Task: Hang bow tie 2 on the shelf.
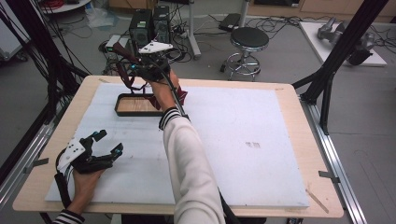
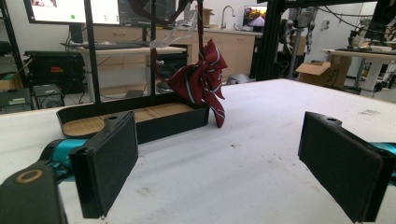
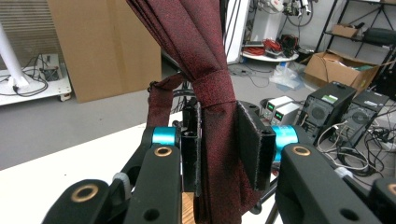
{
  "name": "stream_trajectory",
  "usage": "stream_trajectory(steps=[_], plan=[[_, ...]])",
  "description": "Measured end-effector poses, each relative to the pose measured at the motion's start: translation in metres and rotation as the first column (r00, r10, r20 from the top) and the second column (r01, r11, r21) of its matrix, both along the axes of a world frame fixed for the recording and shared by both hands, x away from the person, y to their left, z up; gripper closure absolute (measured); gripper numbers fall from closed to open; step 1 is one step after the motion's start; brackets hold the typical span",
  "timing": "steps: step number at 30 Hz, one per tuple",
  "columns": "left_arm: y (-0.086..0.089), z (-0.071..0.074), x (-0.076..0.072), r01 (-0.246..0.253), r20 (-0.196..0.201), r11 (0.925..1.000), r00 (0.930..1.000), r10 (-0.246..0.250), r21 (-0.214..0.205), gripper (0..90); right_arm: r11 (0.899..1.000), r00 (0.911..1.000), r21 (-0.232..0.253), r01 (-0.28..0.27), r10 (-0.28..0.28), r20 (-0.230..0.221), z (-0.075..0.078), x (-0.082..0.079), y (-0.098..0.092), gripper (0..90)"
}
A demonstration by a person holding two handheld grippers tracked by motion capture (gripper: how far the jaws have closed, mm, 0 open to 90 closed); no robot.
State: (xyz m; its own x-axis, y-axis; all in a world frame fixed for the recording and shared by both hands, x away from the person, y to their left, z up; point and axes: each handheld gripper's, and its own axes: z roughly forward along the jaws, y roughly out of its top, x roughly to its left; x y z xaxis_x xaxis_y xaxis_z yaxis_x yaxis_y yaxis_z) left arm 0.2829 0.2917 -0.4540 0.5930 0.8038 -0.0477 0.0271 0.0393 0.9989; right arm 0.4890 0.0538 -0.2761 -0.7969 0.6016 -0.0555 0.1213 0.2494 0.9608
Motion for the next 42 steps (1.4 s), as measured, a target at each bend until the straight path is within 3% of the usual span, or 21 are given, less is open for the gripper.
stream_trajectory(steps=[5, 11, 17, 22, 28, 42], plan=[[0.000, 0.000, 0.000, 0.000, -0.002, 1.0000, 1.0000, 0.000, -0.004, 12.5, 1.000, 0.9999, 0.004, 0.011, -0.011, -0.007, -0.005, 0.007, 0.001, 71.8], [0.000, 0.000, 0.000, 0.000, 0.000, 1.0000, 1.0000, 0.000, -0.005, 12.5, 0.998, 0.9991, 0.054, 0.026, -0.024, -0.034, -0.008, 0.013, 0.000, 71.8], [0.000, 0.000, 0.000, 0.000, -0.002, 1.0000, 1.0000, 0.000, -0.003, 12.5, 0.997, 0.9985, 0.065, 0.039, -0.036, -0.041, -0.011, 0.016, 0.000, 71.8], [0.000, 0.000, 0.000, 0.000, -0.002, 1.0000, 1.0000, 0.000, -0.009, 12.5, 0.998, 0.9989, 0.043, 0.043, -0.042, -0.021, -0.012, 0.018, 0.004, 71.8], [0.000, 0.000, 0.000, 0.000, -0.002, 1.0000, 1.0000, 0.000, -0.008, 12.5, 0.996, 0.9982, 0.066, 0.056, -0.054, -0.025, -0.013, 0.021, 0.006, 71.8], [0.000, 0.000, 0.000, 0.000, -0.003, 1.0000, 1.0000, 0.000, -0.008, 12.5, 0.995, 0.9967, 0.055, 0.081, -0.081, -0.005, -0.016, 0.025, 0.004, 71.7]])
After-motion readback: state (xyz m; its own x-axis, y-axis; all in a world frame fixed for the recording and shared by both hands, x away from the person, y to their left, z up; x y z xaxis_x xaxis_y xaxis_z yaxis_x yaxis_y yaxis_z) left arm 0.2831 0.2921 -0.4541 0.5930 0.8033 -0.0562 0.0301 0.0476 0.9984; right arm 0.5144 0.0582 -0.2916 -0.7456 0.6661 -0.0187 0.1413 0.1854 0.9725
